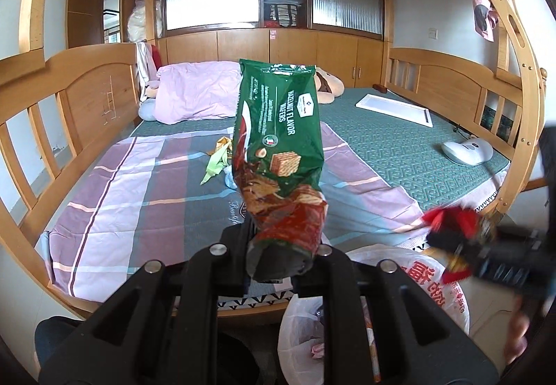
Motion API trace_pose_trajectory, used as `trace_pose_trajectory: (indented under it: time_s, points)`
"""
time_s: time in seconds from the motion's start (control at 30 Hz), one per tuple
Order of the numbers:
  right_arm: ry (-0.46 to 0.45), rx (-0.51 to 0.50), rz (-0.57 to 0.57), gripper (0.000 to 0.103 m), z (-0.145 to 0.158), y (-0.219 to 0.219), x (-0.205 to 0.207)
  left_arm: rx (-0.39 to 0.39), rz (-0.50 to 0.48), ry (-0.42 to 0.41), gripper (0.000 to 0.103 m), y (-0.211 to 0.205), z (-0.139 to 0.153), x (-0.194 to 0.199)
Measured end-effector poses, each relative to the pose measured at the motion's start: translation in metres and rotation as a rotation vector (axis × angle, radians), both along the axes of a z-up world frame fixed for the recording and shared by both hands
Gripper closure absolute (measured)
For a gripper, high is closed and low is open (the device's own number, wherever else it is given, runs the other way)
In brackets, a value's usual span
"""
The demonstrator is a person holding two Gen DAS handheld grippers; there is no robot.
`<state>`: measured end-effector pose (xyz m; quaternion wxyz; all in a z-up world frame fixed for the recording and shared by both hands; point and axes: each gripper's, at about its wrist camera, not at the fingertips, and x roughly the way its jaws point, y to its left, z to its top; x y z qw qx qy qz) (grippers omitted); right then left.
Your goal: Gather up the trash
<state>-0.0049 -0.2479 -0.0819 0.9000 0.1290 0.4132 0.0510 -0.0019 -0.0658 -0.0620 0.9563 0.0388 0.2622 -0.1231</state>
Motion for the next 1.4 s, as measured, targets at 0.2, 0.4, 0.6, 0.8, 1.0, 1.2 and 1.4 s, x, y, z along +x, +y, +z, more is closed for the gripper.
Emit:
trace_pose_trajectory:
  time_s: [0.2, 0.4, 0.6, 0.8, 1.0, 1.2, 1.4]
  points:
    - [0.128, -0.08, -0.026, 0.038, -0.025, 0.002, 0.002, 0.009, -0.047, 0.038, 0.086, -0.008, -0.009, 0.002]
    - [0.001, 0.037, -0.242, 0.026, 0.008, -0.05, -0.011, 0.024, -0.166, 0.132, 0.085, -0.02, -0.026, 0.008]
    - [-0.079, 0.133, -0.418, 0.022, 0.025, -0.092, -0.023, 0.113, -0.518, 0.426, 0.031, -0.068, -0.081, 0.004]
    - [-0.077, 0.118, -0.404, 0.017, 0.03, -0.091, 0.005, 0.081, -0.426, 0.405, 0.007, -0.05, -0.084, 0.029]
    - [-0.055, 0.048, -0.241, 0.017, 0.021, -0.047, 0.103, -0.068, -0.021, 0.43, 0.007, 0.035, -0.092, 0.114]
    - [0.035, 0.069, -0.057, 0.017, -0.024, 0.024, 0.24, -0.229, 0.325, 0.486, 0.007, 0.124, -0.115, 0.193]
    - [0.114, -0.052, 0.061, 0.017, -0.082, 0.113, 0.353, -0.156, 0.587, 0.392, 0.007, 0.167, -0.148, 0.225]
